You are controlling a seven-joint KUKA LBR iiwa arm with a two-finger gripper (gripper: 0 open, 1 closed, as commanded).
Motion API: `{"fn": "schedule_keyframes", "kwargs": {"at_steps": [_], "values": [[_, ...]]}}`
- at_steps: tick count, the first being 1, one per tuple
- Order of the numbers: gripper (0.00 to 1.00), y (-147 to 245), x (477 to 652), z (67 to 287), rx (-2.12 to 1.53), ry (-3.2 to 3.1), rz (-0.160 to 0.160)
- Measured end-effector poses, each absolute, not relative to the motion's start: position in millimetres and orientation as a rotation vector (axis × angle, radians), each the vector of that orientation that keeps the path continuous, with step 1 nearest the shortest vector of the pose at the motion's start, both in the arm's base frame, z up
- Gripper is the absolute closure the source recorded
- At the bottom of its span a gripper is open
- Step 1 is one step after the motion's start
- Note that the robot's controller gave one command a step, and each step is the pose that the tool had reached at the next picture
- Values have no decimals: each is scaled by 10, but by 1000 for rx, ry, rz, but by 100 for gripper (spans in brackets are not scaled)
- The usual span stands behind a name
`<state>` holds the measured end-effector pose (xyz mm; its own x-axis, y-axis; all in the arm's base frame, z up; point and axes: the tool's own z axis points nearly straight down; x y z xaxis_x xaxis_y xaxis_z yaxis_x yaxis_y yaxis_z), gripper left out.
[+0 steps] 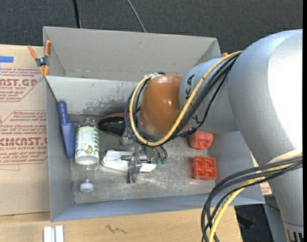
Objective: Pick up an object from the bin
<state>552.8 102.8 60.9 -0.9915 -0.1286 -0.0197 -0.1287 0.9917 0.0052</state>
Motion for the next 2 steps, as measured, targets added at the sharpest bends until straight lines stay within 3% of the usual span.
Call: {"fn": "schedule_keyframes", "kwargs": {"at_steps": [1, 2], "values": [[0, 1168, 5463, 726, -165, 3130, 0], [100, 1093, 5574, 693, -206, 3122, 16]]}}
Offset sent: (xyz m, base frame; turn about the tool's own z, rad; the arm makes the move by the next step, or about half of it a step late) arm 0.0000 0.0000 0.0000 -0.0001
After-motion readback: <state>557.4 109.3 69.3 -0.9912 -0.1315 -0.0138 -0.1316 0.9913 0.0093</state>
